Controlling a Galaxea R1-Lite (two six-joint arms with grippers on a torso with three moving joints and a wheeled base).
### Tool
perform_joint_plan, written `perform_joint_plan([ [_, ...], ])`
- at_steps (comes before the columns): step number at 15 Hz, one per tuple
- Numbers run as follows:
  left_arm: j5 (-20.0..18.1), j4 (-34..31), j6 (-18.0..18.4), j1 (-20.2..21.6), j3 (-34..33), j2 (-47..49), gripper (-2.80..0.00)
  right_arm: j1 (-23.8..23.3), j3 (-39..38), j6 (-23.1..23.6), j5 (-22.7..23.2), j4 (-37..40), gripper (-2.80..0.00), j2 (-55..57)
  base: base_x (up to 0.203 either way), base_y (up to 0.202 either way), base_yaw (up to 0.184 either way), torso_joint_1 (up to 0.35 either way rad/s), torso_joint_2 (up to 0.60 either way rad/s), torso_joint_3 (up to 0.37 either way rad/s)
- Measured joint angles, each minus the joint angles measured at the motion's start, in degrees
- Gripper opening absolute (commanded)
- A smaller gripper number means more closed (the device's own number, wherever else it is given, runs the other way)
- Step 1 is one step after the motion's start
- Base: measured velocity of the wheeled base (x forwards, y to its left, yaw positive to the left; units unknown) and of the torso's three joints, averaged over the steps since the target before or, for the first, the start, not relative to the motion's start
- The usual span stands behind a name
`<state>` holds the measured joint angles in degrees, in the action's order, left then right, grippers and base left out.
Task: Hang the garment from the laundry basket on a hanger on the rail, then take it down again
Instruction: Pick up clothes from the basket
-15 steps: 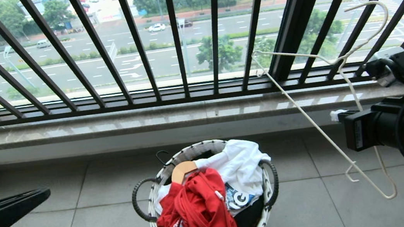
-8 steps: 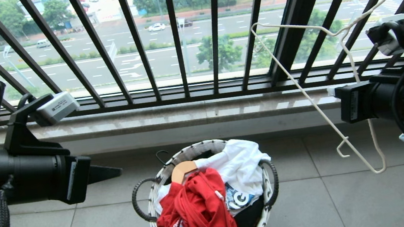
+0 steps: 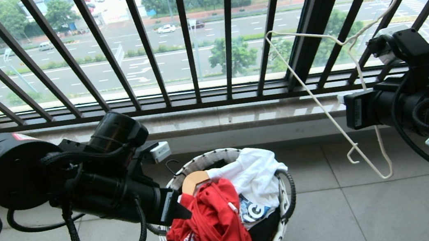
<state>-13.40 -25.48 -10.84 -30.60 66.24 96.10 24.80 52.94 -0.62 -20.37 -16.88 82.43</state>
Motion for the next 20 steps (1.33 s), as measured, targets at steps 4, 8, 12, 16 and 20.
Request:
perform_joint_plan([
  [4, 0.54, 0.56, -2.69, -1.07, 1.61, 7.54, 0.0, -0.05, -0.05, 0.19, 0.0, 0.02, -2.8, -0.37, 0.0, 0.0, 0.0, 0.0, 0.0, 0.0],
  [8, 1.37, 4.82, -6.26, -1.18, 2.82, 14.17, 0.0, 0.04, -0.2, 1.8, 0.04, 0.02, -2.8, -1.6, 0.0, 0.0, 0.0, 0.0, 0.0, 0.0],
  [12, 5.66, 8.7, -7.79, -1.18, 2.89, 18.91, 0.0, 0.04, -0.17, 1.89, 0.09, 0.02, -2.8, -2.34, 0.0, 0.0, 0.0, 0.0, 0.0, 0.0],
  [16, 6.02, 8.78, -8.15, -1.14, 2.88, 19.81, -2.8, 0.0, -0.11, 1.91, 0.01, 0.02, -2.8, -2.56, 0.0, 0.0, 0.0, 0.0, 0.0, 0.0],
  [20, 7.36, 8.58, -7.9, -1.29, 2.16, 17.6, -2.8, 0.0, -0.11, 1.91, 0.01, 0.02, -2.8, -2.61, 0.0, 0.0, 0.0, 0.0, 0.0, 0.0],
])
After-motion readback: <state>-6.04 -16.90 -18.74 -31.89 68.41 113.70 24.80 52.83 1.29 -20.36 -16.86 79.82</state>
